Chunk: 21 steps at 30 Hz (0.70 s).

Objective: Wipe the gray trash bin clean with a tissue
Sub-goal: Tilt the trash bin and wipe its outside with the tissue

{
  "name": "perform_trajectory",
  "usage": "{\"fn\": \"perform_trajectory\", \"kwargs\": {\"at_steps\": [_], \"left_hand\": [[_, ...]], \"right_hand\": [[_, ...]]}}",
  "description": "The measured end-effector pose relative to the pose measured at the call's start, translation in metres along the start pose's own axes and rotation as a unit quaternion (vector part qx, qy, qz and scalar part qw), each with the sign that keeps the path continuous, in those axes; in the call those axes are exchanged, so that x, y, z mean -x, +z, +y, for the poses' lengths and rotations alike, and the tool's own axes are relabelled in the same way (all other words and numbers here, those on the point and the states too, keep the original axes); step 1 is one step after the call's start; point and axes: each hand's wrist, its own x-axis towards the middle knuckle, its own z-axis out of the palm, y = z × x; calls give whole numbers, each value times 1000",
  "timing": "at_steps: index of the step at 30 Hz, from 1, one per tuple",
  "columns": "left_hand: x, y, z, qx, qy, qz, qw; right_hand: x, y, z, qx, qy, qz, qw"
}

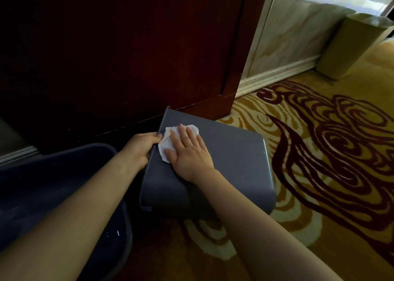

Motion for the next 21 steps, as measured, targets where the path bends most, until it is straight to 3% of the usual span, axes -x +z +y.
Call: {"fn": "perform_trajectory", "kwargs": {"at_steps": [5, 10, 15, 18, 21], "left_hand": [[1, 0, 1, 13, -28, -12, 999], [0, -3, 1, -1, -50, -30, 998], [1, -8, 3, -34, -49, -28, 998], [0, -10, 5, -72, -39, -20, 996], [2, -8, 5, -79, -37, -16, 996]], "right_hand": [[-2, -4, 20, 5, 45, -15, 999], [19, -22, 68, -3, 171, -21, 985], [61, -32, 93, 23, 275, 52, 960], [81, -40, 81, 42, 265, 157, 951], [89, -26, 28, 12, 98, 172, 980]]}}
